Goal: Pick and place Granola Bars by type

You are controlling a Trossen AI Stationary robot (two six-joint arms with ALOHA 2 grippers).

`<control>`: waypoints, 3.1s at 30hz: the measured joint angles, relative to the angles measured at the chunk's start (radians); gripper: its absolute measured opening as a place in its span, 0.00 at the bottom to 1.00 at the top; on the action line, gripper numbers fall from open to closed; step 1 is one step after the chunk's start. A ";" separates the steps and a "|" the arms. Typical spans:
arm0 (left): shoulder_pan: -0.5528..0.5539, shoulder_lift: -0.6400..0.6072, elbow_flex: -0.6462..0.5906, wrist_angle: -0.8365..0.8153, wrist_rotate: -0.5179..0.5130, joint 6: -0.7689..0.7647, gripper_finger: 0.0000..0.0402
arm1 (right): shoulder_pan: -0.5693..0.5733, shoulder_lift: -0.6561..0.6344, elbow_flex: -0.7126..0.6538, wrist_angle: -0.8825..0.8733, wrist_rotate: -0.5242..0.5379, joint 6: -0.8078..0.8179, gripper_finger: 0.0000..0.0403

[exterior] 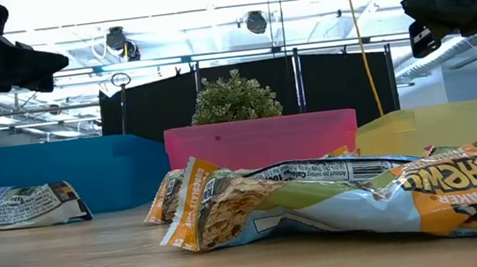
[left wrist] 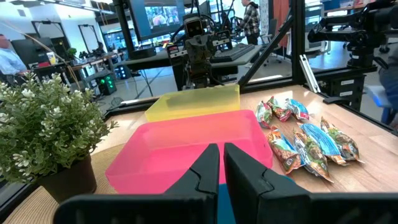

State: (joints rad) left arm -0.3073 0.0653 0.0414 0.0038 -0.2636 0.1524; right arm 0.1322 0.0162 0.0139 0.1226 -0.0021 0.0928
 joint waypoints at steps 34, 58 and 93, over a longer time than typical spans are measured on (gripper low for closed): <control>0.000 0.000 0.000 0.000 0.000 0.000 0.08 | 0.000 0.000 0.000 0.000 0.000 0.000 0.00; 0.000 0.000 0.000 0.000 0.000 -0.005 0.08 | 0.000 0.000 0.000 0.046 0.000 -0.026 0.00; -0.017 0.137 0.096 0.147 0.030 -0.238 0.08 | -0.001 0.010 0.000 0.103 0.533 -0.178 0.00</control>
State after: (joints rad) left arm -0.3239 0.2020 0.1377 0.1509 -0.2337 -0.0852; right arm 0.1314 0.0257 0.0139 0.2259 0.5306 -0.0849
